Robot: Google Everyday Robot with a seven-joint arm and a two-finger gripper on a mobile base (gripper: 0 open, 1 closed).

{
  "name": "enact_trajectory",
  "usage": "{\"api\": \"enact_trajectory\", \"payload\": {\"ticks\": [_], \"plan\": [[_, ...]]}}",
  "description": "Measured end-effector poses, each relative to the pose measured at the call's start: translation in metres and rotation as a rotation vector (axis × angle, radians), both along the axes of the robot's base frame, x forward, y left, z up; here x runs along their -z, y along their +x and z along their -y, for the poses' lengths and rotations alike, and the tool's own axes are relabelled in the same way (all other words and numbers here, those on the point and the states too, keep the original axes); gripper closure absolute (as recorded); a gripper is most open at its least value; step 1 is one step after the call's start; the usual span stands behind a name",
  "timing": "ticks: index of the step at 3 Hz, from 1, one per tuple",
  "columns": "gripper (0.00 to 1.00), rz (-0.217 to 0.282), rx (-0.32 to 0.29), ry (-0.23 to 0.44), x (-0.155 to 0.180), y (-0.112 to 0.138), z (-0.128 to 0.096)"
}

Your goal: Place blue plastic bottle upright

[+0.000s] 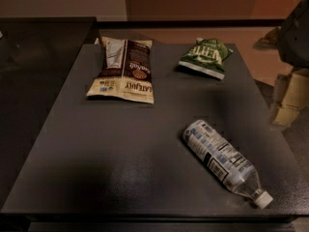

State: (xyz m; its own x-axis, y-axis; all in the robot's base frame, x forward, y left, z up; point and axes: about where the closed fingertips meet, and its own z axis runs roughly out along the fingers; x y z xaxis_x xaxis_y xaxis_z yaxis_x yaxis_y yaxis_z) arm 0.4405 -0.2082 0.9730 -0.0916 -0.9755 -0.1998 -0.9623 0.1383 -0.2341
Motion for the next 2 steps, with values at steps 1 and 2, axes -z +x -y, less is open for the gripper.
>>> {"api": "enact_trajectory", "payload": {"ticks": [1,2], "plan": [[0.0,-0.001,-0.19,-0.027,0.0086,0.0064,-0.0091],[0.0,0.015,-0.375,-0.059,0.015,0.0063,-0.017]]}}
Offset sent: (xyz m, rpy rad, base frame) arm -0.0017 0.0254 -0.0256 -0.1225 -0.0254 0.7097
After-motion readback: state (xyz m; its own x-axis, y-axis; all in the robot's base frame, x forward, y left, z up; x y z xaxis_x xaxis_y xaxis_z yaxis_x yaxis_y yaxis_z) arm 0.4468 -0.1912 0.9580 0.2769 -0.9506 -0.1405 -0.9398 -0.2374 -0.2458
